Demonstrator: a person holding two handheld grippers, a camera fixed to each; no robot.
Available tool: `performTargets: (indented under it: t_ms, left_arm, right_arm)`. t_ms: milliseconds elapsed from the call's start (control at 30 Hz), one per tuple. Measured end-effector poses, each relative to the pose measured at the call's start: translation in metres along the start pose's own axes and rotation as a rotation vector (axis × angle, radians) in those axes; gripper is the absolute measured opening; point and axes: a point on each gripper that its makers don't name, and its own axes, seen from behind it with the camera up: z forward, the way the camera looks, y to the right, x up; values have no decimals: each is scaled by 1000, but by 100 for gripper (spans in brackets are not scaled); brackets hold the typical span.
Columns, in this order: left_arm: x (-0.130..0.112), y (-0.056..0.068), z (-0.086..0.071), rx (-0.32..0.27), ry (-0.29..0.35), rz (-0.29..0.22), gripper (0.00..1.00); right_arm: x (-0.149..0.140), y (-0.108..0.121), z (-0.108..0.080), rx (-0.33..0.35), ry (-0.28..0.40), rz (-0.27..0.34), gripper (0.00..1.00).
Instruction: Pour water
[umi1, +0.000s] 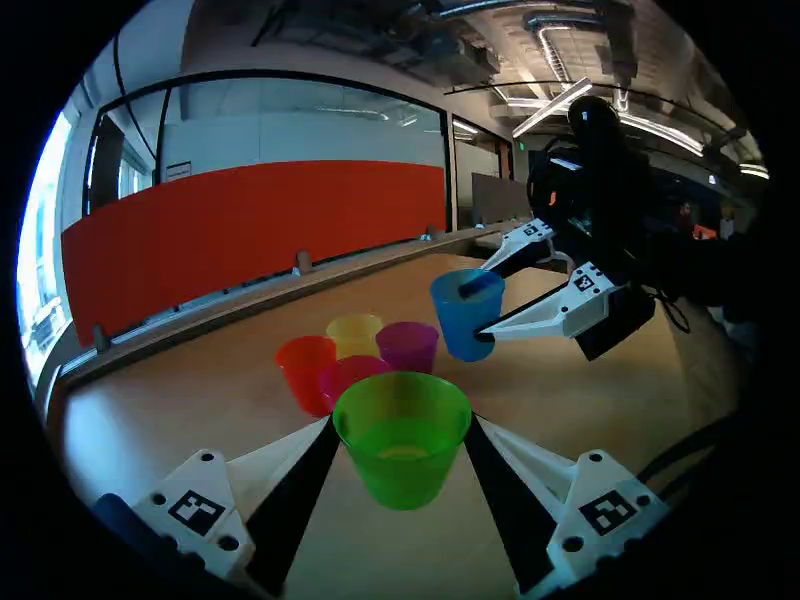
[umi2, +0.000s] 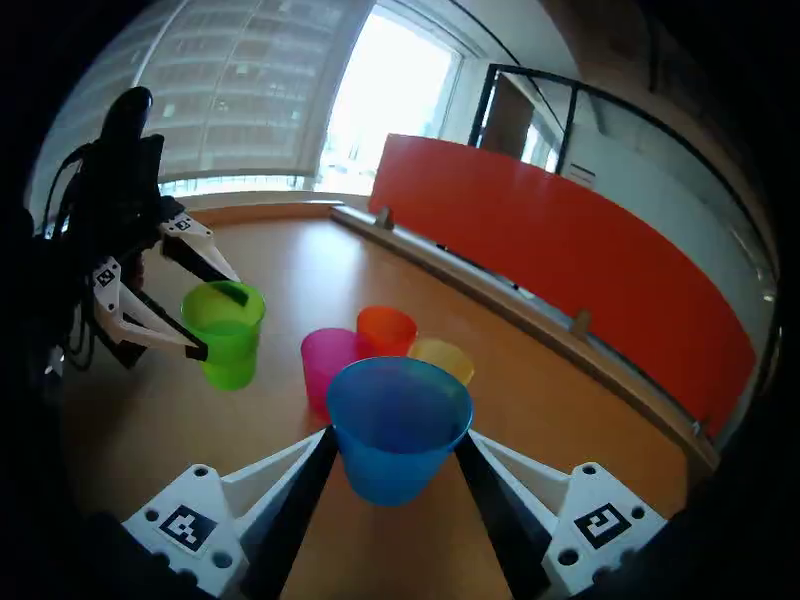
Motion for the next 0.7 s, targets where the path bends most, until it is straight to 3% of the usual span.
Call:
performTargets:
  t_ms: [200, 700]
  left_arm:
    - [-12, -3, 6, 2, -33, -4, 87]
    - [-34, -9, 13, -1, -98, 0, 87]
  right_arm:
    - [-21, -3, 6, 27, -47, 43, 88]
    - [-52, -13, 13, 77, -107, 48, 88]
